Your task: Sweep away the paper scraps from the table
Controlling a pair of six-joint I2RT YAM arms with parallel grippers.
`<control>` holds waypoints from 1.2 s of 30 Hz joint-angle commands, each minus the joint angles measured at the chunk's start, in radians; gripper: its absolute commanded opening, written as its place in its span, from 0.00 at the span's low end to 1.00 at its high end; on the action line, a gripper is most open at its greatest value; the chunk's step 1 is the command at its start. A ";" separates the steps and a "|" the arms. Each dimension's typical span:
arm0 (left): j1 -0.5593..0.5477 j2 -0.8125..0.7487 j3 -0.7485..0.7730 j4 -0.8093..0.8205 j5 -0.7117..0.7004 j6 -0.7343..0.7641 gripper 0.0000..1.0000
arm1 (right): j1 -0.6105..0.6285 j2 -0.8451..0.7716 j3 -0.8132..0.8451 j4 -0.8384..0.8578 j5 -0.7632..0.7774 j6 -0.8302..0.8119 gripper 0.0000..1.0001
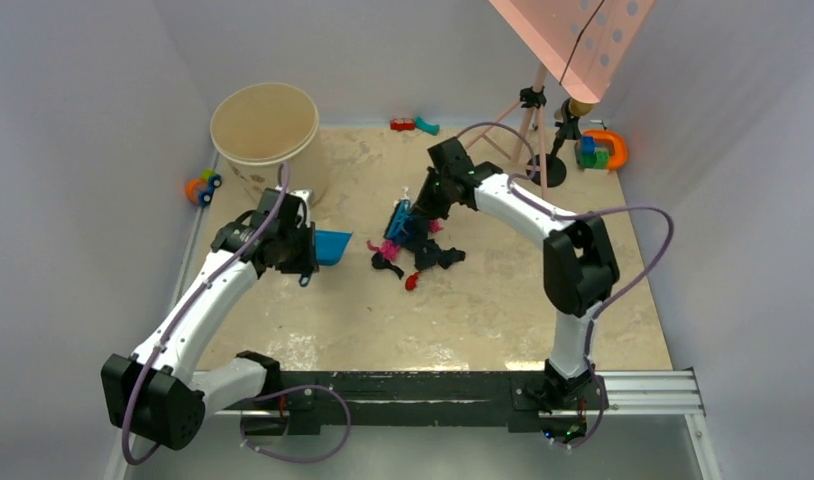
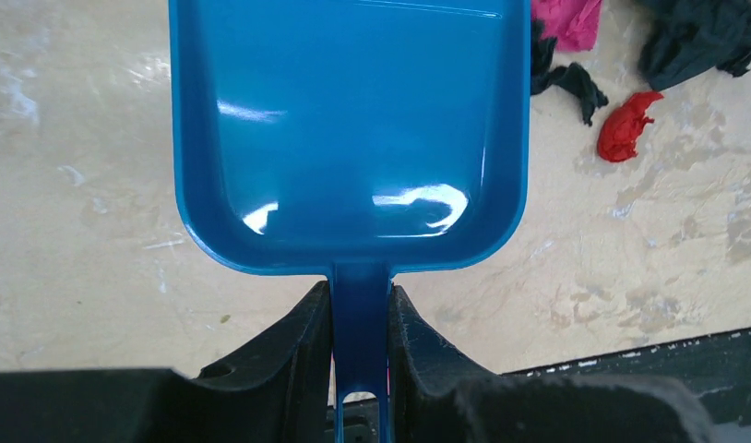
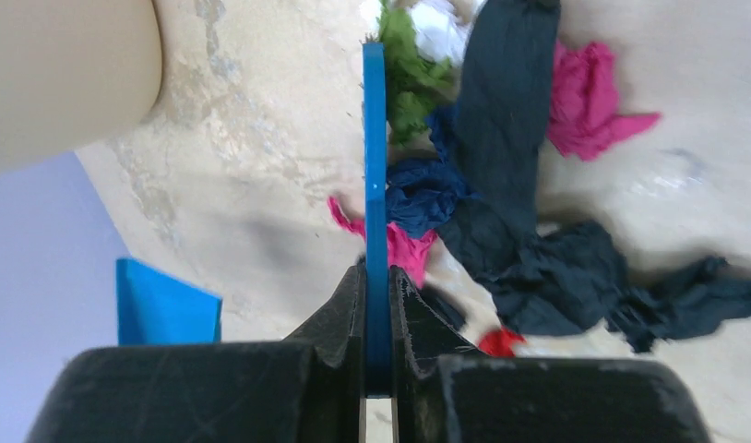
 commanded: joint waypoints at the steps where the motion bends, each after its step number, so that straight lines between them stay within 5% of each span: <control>1: -0.018 0.040 0.027 -0.009 0.098 -0.006 0.00 | -0.027 -0.193 -0.123 -0.032 0.037 -0.096 0.00; 4: -0.063 0.050 0.012 0.001 0.109 -0.049 0.00 | -0.030 -0.275 -0.174 0.080 -0.110 -0.230 0.00; 7: -0.156 0.077 0.028 -0.054 -0.028 -0.107 0.00 | -0.030 -0.342 -0.169 0.058 -0.118 -0.342 0.00; 13: -0.297 0.101 -0.012 -0.063 -0.160 -0.219 0.00 | -0.031 -0.361 -0.012 -0.156 0.117 -0.523 0.00; 17: -0.354 0.103 -0.029 -0.068 -0.216 -0.240 0.00 | -0.031 -0.290 0.134 -0.312 0.460 -0.627 0.00; 21: -0.414 0.115 -0.008 -0.086 -0.239 -0.275 0.00 | -0.013 -0.275 0.116 -0.273 0.610 -0.892 0.00; 26: -0.441 0.161 0.231 -0.293 -0.272 -0.238 0.00 | -0.020 -0.202 0.203 -0.399 0.736 -0.978 0.00; 30: -0.436 0.170 0.449 -0.497 -0.427 -0.144 0.00 | -0.020 -0.215 0.169 -0.375 0.679 -0.981 0.00; 36: -0.434 0.203 0.580 -0.623 -0.513 -0.028 0.00 | -0.021 -0.279 0.068 -0.296 0.593 -0.986 0.00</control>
